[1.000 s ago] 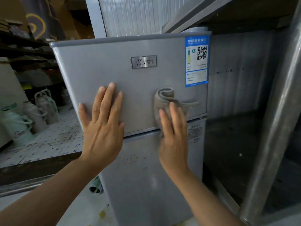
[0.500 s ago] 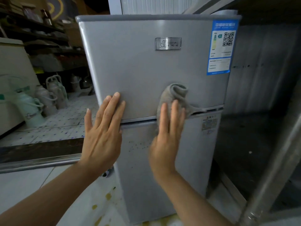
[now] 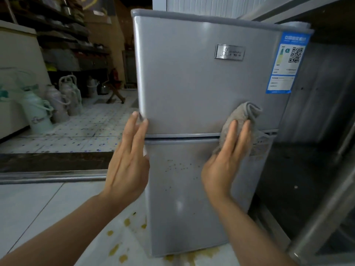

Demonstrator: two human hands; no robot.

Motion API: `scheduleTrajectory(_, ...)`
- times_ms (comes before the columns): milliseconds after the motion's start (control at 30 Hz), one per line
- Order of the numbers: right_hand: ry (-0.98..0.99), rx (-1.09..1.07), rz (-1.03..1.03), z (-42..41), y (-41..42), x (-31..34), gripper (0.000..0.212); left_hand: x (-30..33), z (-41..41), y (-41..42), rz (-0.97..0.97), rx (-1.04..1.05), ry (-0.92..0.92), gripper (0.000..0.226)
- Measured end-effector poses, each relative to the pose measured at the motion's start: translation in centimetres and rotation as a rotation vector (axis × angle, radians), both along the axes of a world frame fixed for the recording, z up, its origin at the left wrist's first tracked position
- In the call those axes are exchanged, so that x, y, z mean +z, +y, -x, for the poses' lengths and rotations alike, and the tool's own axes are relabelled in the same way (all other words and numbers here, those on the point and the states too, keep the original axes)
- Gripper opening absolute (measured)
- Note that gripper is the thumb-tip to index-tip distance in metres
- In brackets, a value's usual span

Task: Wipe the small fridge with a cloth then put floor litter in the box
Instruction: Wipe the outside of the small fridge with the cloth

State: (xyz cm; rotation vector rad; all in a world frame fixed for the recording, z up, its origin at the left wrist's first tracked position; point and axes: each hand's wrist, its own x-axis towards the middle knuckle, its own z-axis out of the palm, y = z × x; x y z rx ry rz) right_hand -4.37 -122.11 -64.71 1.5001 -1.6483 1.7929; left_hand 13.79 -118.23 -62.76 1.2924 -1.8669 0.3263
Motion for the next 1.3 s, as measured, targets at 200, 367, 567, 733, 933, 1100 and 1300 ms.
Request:
scheduleTrajectory(200,0.436,0.244,0.104,-7.8,2.0,-1.8,0.040,-0.8,-1.0,0.4,-0.078,-0.146,0.155,0.080)
scheduleTrajectory(367,0.557,0.311,0.153,-5.8,1.4,0.1,0.044,-1.9,-2.1,0.7,-0.135,-0.230,0.259,0.080)
scheduleTrajectory(567,0.705,0.259,0.309,-5.0,-0.7,1.5,0.039,-5.0,-2.5,0.7,-0.294,-0.267,0.454,0.089)
scheduleTrajectory(733,0.932,0.285,0.402,-4.3,-1.1,-1.7,0.038,-7.8,-2.6,0.6,-0.409,-0.229,0.715,0.084)
scheduleTrajectory(933,1.231,0.346,0.302,-2.8,0.0,-8.2,0.042,-9.1,-2.8,0.8,-0.566,-0.133,0.873,0.073)
scheduleTrajectory(1100,1.435,0.289,0.316,-1.4,-0.1,-7.3,0.044,-8.4,-2.5,1.8,-0.631,-0.122,0.759,0.068)
scheduleTrajectory(1300,1.160,0.190,0.478,-0.4,-2.7,-1.3,0.041,-6.4,0.0,2.0,-0.462,-0.165,0.646,0.072)
